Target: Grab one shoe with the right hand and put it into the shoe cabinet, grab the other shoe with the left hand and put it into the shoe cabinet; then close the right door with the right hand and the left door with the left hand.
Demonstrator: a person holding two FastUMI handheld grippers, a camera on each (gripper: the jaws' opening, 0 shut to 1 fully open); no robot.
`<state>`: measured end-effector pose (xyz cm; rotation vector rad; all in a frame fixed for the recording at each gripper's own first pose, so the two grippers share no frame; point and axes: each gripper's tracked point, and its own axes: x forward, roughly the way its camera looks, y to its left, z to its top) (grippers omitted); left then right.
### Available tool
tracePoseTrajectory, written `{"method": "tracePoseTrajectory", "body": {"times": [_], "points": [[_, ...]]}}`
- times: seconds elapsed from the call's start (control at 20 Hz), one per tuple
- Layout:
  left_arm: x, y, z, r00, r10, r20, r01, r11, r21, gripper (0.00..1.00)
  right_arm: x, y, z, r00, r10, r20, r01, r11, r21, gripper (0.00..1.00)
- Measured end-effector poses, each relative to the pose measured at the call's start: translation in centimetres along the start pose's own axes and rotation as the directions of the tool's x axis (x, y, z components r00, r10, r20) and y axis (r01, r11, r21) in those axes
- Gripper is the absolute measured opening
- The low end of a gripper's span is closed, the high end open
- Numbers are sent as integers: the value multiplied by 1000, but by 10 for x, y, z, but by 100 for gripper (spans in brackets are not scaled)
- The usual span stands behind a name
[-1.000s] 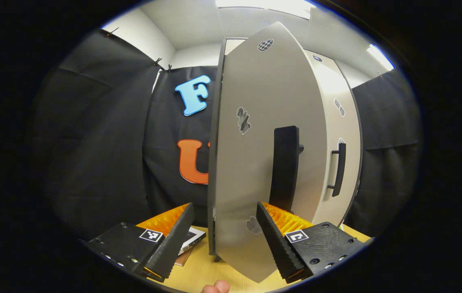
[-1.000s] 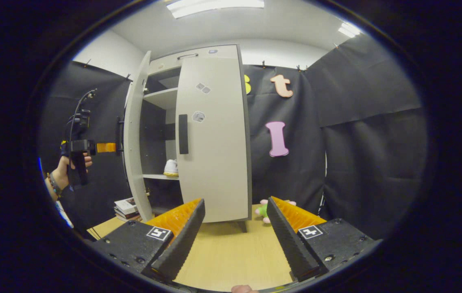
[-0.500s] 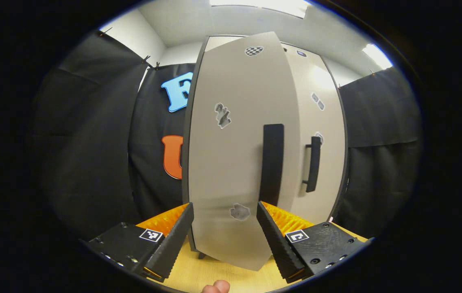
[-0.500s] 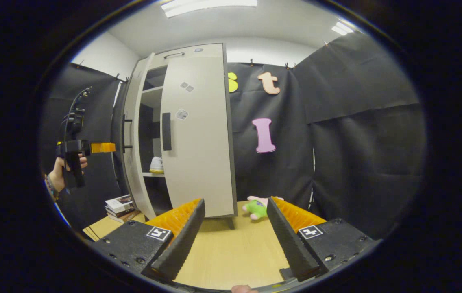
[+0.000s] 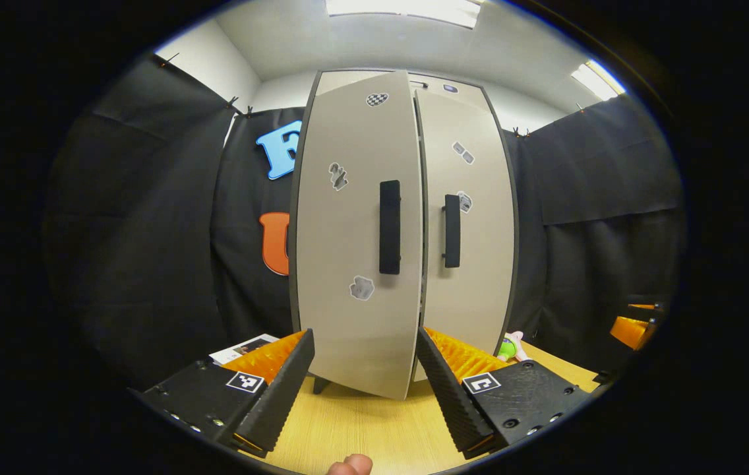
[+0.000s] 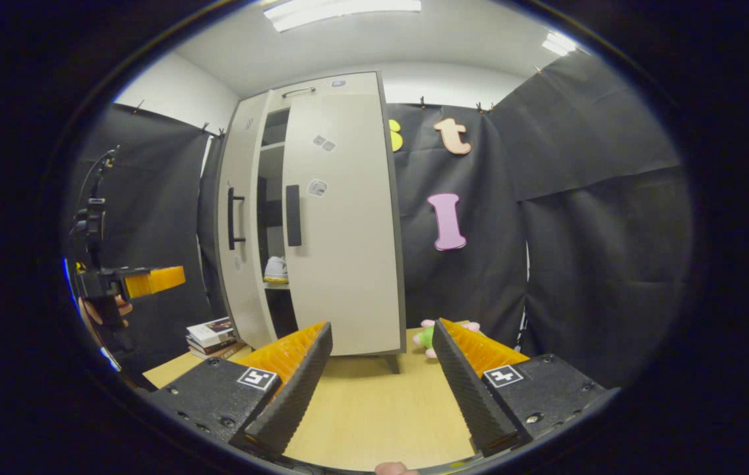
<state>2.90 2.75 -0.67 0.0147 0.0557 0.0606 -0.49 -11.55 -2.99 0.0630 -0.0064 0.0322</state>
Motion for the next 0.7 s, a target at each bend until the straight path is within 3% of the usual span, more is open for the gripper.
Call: {"method": "tracePoseTrajectory", "body": {"times": [0.1, 0.15, 0.2, 0.35, 0.4, 0.45, 0.65, 0.7], "points": [[-19, -3, -11, 1000, 11, -4, -11, 1000, -6, 93, -4, 6, 3, 1000, 5, 14, -5, 1000, -12, 99], [-28, -3, -15, 1000, 13, -3, -13, 1000, -10, 93, -5, 10, 4, 1000, 8, 20, -8, 1000, -10, 94], [-37, -3, -17, 1000, 24, 9, -24, 1000, -19, 93, -6, 15, 3, 1000, 18, 26, -18, 1000, -5, 99], [-54, -3, -27, 999, 37, 14, -36, 999, -40, 93, -9, 22, 3, 999, 27, 37, -27, 1000, 11, 99], [-58, 0, -30, 999, 47, 12, -47, 998, -37, 94, -9, 23, 2, 999, 24, 37, -25, 1000, 8, 94], [-62, 4, -33, 998, 63, 5, -63, 997, -38, 93, -9, 23, 1, 999, 23, 33, -23, 1000, 0, 99], [-66, 8, -37, 997, 72, -2, -72, 995, -68, 93, -9, 25, -6, 1000, 24, 15, -24, 1000, 0, 99], [-67, 8, -36, 998, 71, -2, -71, 995, -66, 93, -10, 25, -7, 1000, 24, 13, -24, 1000, 5, 94]]}}
